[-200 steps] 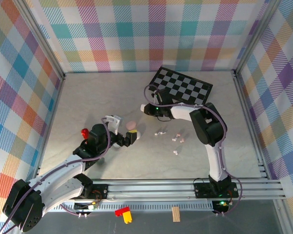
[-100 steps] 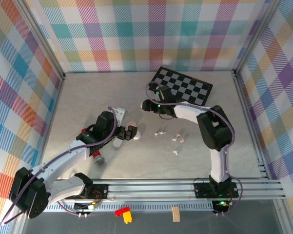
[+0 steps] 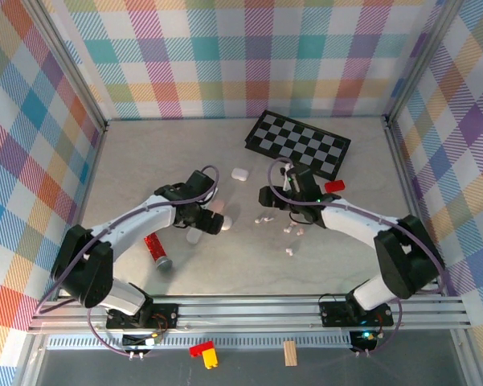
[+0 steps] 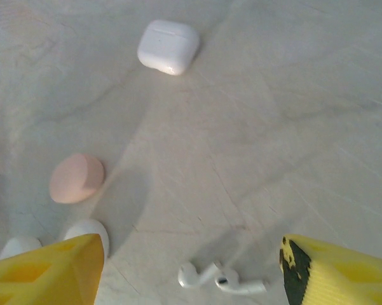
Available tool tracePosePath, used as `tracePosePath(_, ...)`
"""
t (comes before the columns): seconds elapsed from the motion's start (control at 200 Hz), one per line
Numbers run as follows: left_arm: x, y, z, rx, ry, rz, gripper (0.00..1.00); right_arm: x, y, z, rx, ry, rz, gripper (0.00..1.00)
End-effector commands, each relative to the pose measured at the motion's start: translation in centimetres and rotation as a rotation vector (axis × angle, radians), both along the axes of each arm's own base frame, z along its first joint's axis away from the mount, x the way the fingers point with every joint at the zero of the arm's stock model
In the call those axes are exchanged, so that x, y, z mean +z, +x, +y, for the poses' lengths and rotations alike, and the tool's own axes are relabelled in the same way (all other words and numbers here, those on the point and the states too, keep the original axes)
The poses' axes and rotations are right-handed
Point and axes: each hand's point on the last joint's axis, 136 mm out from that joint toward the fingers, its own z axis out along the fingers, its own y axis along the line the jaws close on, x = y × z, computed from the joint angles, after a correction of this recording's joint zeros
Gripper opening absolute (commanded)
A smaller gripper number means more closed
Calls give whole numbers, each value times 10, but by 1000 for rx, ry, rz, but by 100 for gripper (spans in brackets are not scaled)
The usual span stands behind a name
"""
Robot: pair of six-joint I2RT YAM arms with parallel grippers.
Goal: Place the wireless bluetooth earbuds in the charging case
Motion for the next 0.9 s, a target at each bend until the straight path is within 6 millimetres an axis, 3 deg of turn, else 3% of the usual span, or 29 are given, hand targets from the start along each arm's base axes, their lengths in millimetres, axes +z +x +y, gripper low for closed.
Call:
tracePosePath(0.0, -13, -17, 32, 71, 150, 85, 88, 0, -7, -15, -22, -51, -14, 73)
tracePosePath(0.57, -58, -22, 33, 78, 215, 212, 50, 9, -10, -12, 7, -36, -21, 75)
tracePosePath(0.69, -56, -21, 32, 72, 210, 206, 47, 13, -12, -13, 0, -30, -22, 75)
tracePosePath(0.765, -51, -20, 30, 67, 199, 192, 38, 18, -15, -13, 4, -24, -14, 75)
tracePosePath(0.895, -38, -17, 28, 59, 171, 148, 38, 27, -25, -14, 19, -6, -1, 75)
